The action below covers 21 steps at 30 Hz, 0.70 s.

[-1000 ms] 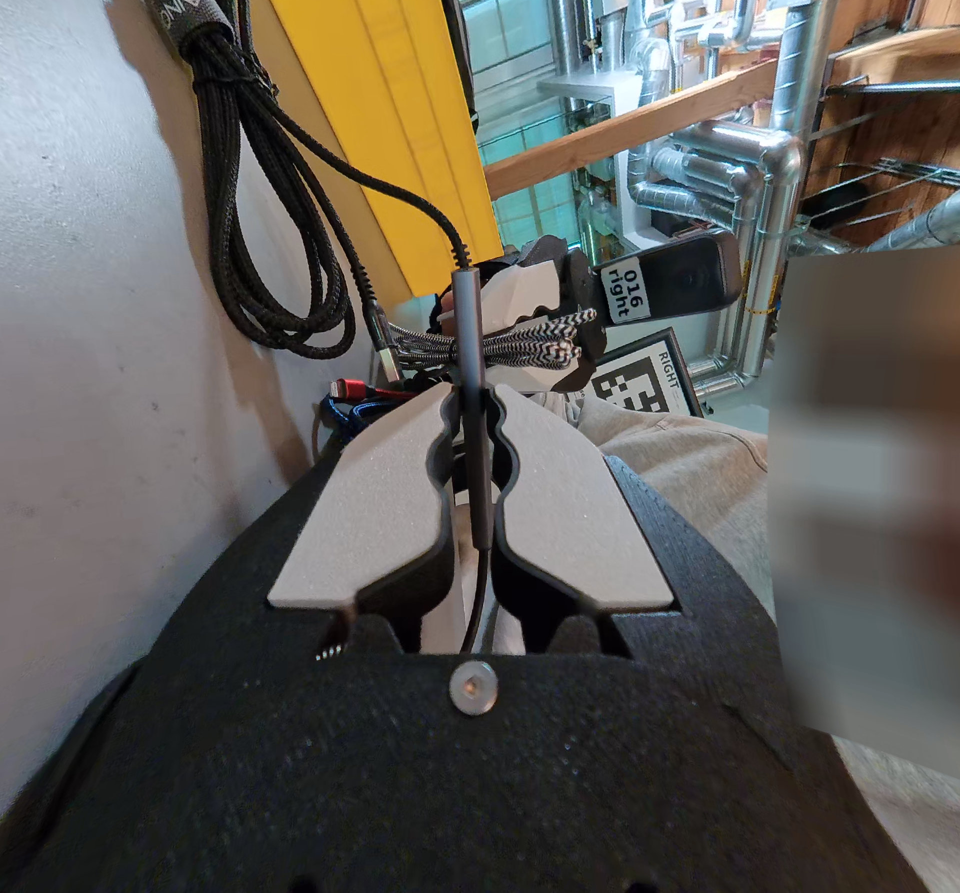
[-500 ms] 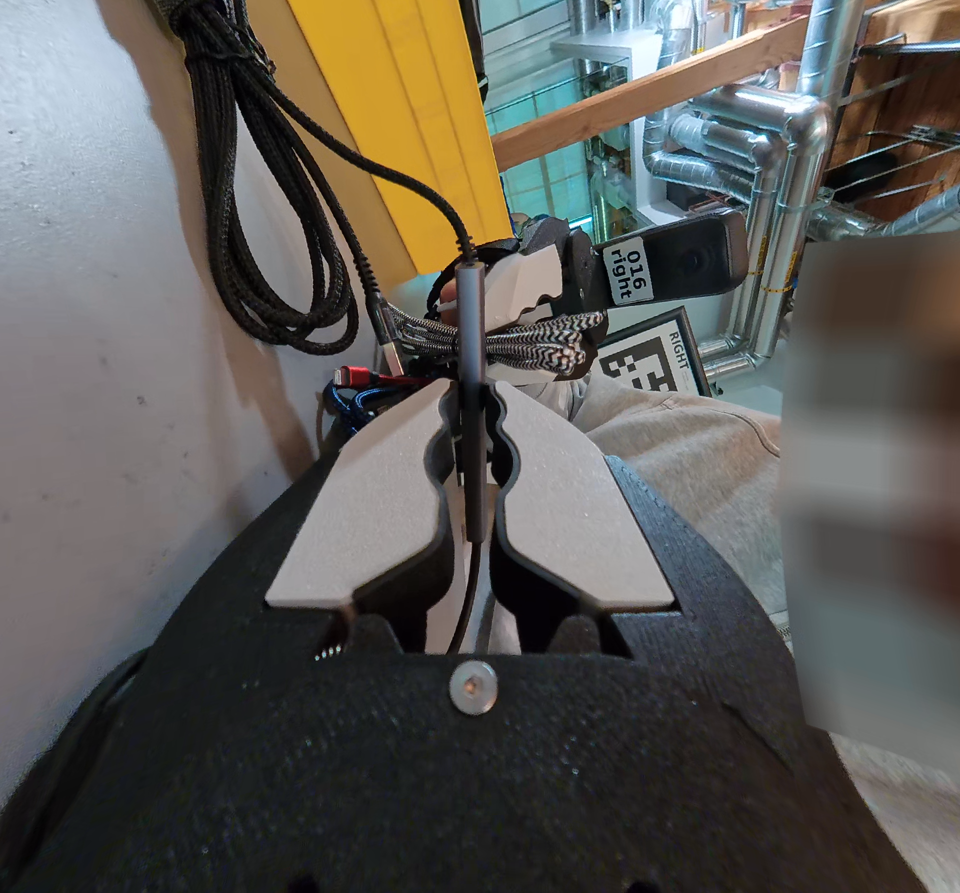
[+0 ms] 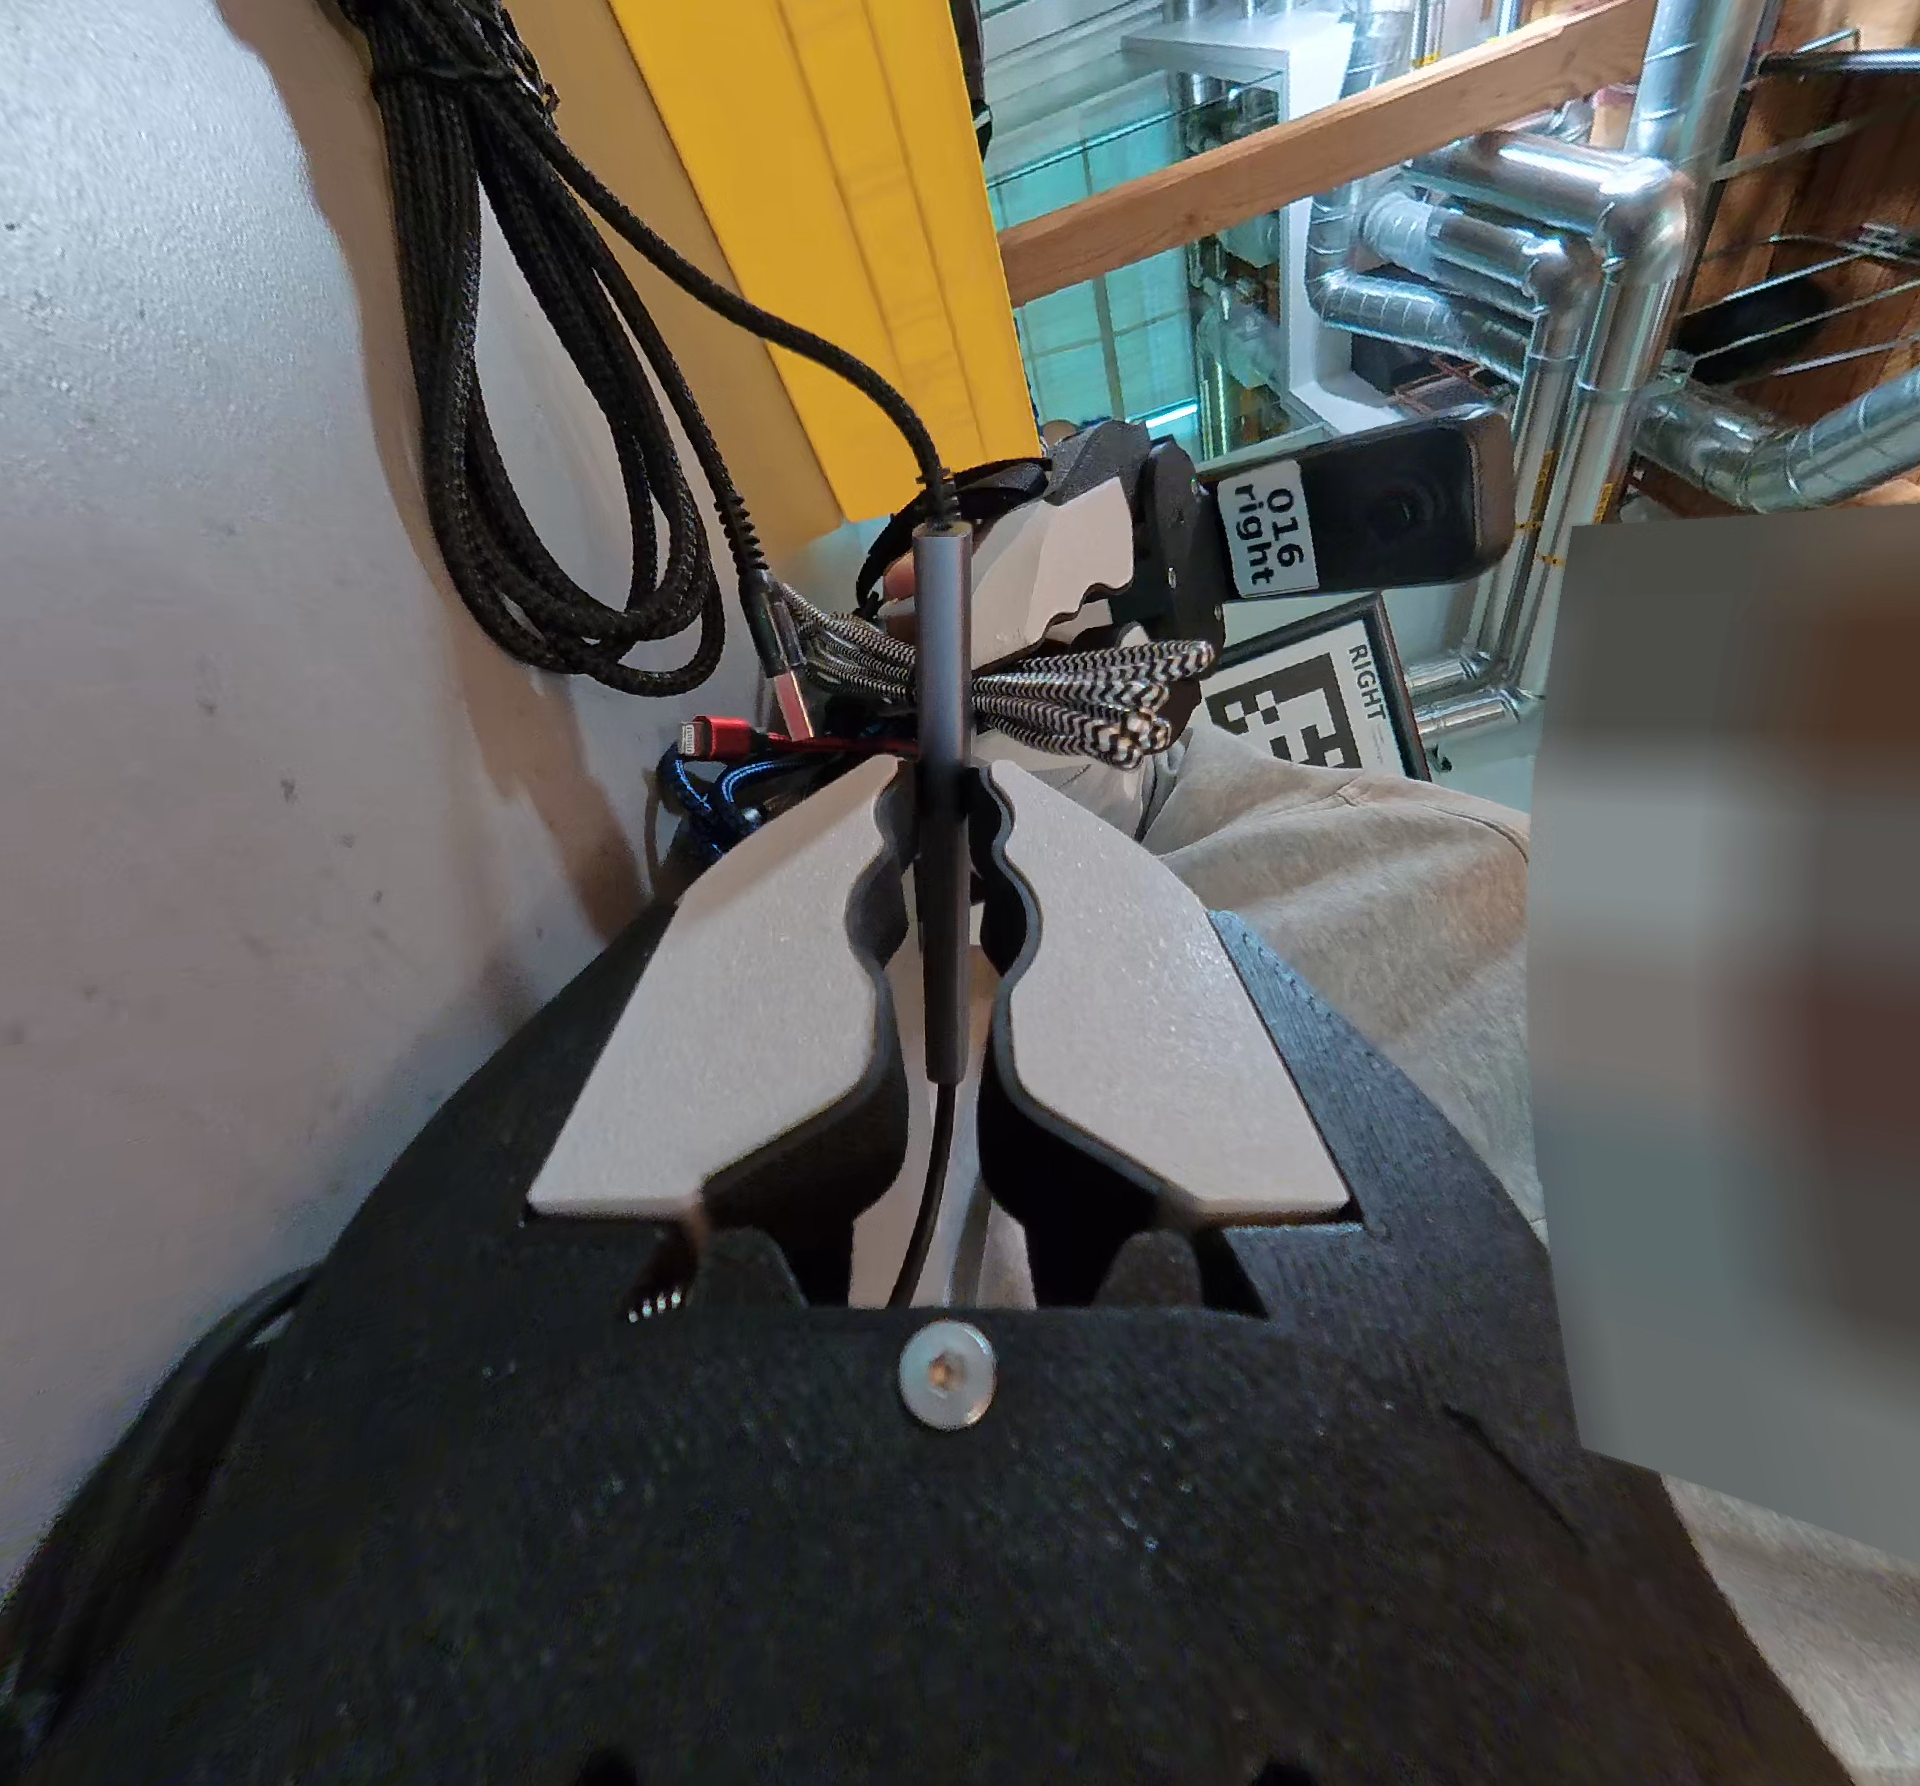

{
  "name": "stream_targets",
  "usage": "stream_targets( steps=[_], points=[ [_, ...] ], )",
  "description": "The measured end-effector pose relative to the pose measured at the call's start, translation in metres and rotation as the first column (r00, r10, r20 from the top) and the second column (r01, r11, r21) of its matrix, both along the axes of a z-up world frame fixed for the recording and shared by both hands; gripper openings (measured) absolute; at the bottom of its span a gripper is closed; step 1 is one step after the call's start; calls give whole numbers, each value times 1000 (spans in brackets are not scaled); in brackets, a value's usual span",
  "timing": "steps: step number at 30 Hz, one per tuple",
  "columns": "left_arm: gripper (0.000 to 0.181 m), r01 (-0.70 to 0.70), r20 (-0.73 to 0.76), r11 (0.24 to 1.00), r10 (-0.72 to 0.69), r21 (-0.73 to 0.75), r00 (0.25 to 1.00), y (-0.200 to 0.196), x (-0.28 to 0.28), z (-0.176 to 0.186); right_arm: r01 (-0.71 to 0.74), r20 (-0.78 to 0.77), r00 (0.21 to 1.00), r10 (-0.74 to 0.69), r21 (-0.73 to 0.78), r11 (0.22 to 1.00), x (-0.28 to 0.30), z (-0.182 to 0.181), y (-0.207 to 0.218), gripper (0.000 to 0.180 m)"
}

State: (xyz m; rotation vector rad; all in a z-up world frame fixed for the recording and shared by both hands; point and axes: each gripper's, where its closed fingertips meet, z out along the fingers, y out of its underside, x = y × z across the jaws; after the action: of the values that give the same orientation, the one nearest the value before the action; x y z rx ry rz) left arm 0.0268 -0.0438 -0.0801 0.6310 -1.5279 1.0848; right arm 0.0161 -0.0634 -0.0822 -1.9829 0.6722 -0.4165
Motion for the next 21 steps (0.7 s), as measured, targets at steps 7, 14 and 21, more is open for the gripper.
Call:
stream_targets(
  steps=[7,14,21],
  points=[
    [11,6,5,1000,-6,4,1000,-1,-1,-1,-18,10,1000,18,-2,1000,-1,0,1,10],
    [11,8,9,1000,-8,8,1000,-1,-2,-1,-34,10,999,33,8,999,-2,-1,2,10],
    [11,8,22,1000,-9,12,1000,-1,-2,-2,-45,8,999,45,9,999,-2,-2,3,10]
  ],
)
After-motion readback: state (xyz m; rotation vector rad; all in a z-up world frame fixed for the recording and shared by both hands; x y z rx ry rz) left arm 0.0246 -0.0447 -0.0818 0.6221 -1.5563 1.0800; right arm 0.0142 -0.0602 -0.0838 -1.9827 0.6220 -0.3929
